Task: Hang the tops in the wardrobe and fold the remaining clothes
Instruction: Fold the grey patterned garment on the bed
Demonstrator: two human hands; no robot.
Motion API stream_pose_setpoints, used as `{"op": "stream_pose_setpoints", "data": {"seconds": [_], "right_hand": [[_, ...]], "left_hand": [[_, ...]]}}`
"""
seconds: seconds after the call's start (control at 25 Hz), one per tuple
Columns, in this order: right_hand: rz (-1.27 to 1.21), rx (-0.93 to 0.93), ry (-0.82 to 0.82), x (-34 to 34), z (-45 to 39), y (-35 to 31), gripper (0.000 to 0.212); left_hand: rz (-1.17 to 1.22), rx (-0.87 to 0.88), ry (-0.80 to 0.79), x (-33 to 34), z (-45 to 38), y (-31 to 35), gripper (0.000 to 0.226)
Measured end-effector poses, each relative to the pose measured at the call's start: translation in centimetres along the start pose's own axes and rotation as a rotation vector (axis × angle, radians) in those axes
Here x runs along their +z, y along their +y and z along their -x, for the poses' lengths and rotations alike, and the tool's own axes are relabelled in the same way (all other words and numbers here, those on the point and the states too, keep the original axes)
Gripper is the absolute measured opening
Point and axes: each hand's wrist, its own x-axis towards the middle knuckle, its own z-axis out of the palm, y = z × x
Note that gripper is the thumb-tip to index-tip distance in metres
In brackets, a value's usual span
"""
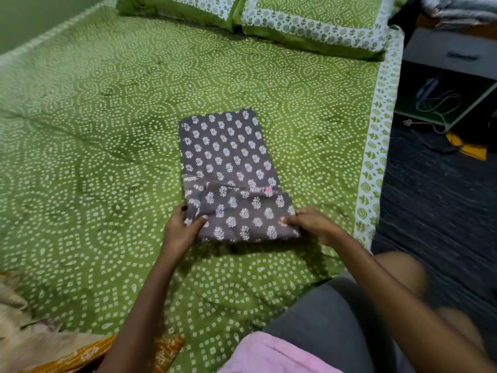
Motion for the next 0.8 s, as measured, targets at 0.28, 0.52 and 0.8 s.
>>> {"op": "stream_pose_setpoints", "data": {"seconds": [0.28, 0.52, 0.8], "right_hand": [[0.006, -0.182, 0.32, 2.1, 0.9, 2.9, 0.02], [-0.052, -0.178, 0.287, 3.5, -0.4, 2.1, 0.012], [-0.262, -0.362, 0.38, 4.9, -0.7, 3.5, 0.014]], "left_hand": [[-0.727, 0.497, 0.191, -0.4, 3.7, -2.5, 0.05], [-0.707, 0.117, 0.062, 2.6, 0.6, 0.6, 0.051], [-0.2, 0.098, 0.042, 1.2, 0.0, -0.7, 0.028]]}}
